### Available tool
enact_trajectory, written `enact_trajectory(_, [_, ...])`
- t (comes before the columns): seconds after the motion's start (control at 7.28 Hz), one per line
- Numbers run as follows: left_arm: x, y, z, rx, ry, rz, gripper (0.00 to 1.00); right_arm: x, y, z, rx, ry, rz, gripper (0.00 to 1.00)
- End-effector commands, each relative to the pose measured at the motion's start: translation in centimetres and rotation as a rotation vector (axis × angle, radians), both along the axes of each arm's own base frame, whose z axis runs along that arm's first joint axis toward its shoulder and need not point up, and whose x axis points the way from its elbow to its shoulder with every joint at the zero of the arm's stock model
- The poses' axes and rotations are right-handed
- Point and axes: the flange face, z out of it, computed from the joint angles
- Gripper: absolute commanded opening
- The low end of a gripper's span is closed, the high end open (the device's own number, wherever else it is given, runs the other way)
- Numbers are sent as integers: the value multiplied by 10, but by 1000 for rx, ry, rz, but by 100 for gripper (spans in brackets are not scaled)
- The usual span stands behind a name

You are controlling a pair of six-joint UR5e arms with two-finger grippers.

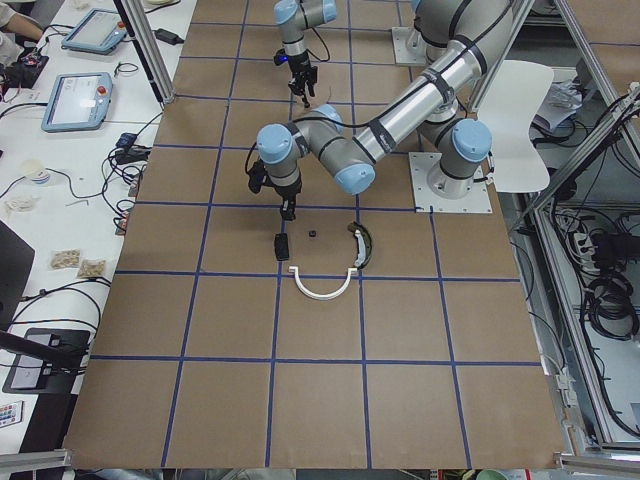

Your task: Place bearing gear from tray to pile

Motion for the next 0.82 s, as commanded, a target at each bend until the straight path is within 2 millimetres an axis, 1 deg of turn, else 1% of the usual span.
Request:
enact_trajectory(0.0, [-114,-14,18,12,-37,93,89,-42,-31,50,-123,-6,60,100])
enact_trajectory(0.14, [-175,-15,21,13,-63,161,89,-111,-55,89,-164,-3,111,100])
enact_trajectory(0.27, [-242,-13,15,13,-80,179,89,-183,-63,124,-175,-9,155,100])
enact_trajectory(0.41, [-312,-8,10,-47,-85,197,89,-242,-55,159,-197,7,194,100])
enact_trajectory(0.55, [-366,2,-6,-53,-90,221,89,-284,-42,180,-165,31,201,100])
enact_trajectory(0.69, [-412,15,-17,-63,-91,247,89,-302,-24,205,-148,89,258,100])
